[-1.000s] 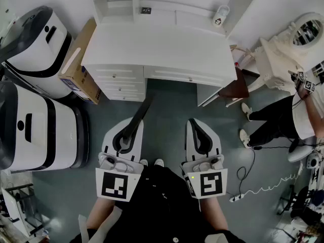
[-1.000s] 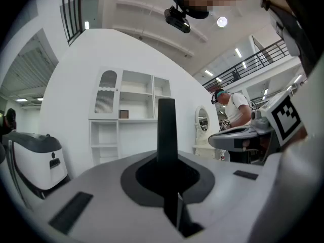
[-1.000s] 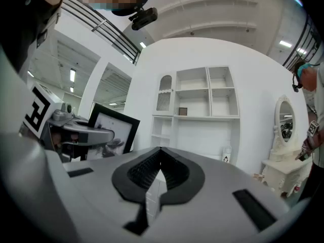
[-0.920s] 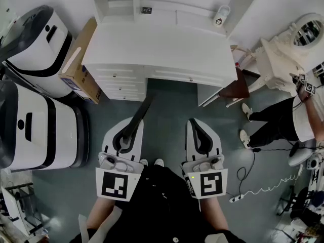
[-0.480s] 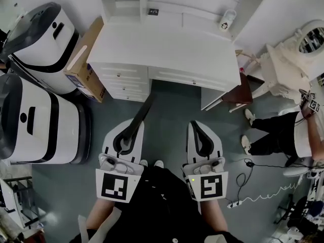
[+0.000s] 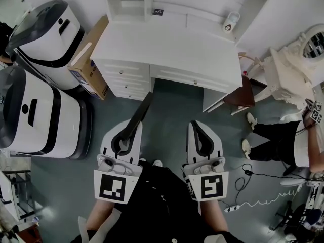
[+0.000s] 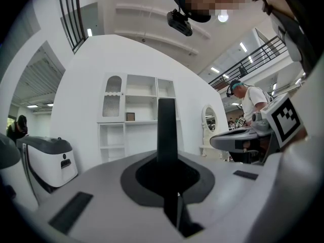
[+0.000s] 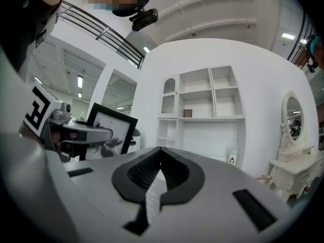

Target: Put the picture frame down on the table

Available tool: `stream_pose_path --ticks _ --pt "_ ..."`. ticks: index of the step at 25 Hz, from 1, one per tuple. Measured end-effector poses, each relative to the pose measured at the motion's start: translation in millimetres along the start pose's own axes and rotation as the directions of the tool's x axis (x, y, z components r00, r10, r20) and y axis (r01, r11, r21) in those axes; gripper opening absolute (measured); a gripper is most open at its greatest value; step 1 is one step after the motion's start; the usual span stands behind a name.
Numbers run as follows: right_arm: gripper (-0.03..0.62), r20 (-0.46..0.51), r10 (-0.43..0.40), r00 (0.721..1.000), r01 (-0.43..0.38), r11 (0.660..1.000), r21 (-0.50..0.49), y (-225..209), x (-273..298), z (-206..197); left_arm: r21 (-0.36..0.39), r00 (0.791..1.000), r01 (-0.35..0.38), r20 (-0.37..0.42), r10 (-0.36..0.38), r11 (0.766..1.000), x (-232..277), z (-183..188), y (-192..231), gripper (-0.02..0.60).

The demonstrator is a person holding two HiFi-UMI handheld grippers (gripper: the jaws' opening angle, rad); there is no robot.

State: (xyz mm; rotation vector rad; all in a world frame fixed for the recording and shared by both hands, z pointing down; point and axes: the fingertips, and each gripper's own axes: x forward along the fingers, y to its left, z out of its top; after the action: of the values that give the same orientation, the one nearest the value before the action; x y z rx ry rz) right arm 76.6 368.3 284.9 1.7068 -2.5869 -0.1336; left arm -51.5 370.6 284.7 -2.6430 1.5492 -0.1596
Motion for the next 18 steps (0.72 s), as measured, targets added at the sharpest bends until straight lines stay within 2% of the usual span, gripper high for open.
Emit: stream_pose_path --ticks 18 --pt "0.002 0.015 0.053 0.998 -0.052 0.998 -0.029 -2.2 -17.8 -2.1 0.037 0.999 -0.049 0.02 0.049 0.998 -11.8 4.2 -16.9 0.012"
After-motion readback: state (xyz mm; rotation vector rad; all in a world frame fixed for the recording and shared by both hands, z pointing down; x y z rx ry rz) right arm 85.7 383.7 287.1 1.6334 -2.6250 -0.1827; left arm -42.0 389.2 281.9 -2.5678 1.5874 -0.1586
